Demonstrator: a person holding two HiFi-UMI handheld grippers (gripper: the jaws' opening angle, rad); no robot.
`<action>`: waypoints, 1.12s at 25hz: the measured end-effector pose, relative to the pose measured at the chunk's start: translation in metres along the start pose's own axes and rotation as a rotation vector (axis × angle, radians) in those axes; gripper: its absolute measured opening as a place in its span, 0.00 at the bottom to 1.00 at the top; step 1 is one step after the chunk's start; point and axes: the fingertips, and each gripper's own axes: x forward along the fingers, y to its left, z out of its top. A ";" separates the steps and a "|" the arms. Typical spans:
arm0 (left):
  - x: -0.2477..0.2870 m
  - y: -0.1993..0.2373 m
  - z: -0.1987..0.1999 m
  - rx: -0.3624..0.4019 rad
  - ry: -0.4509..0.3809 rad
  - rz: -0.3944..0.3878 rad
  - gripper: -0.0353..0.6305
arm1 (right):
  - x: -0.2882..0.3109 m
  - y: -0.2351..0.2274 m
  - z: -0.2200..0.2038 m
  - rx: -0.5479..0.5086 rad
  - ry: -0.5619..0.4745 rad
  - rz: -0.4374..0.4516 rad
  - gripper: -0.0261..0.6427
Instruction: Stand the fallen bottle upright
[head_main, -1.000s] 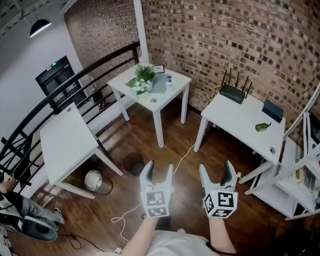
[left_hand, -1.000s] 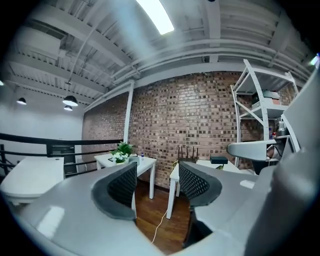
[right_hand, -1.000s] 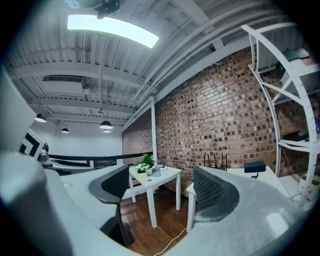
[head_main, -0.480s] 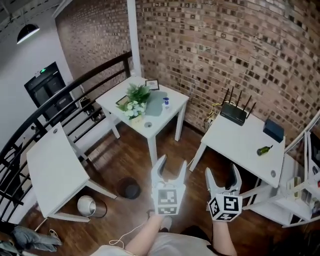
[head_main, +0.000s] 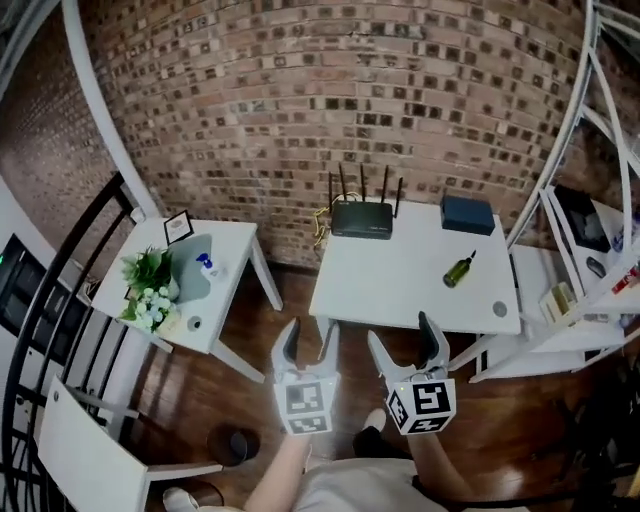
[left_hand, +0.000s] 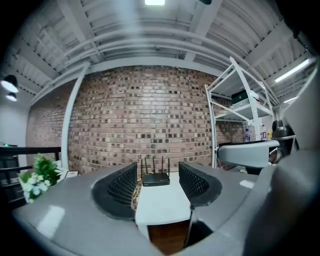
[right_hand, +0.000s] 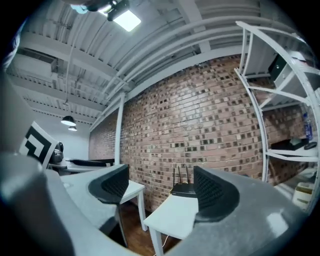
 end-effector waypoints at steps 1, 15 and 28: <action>0.023 -0.014 0.003 0.018 0.005 -0.036 0.45 | 0.009 -0.025 0.003 0.017 -0.005 -0.035 0.62; 0.263 -0.161 -0.013 0.073 0.096 -0.373 0.45 | 0.083 -0.280 -0.051 0.204 0.167 -0.370 0.62; 0.446 -0.249 -0.079 0.074 0.254 -0.696 0.45 | 0.161 -0.413 -0.130 0.374 0.353 -0.577 0.62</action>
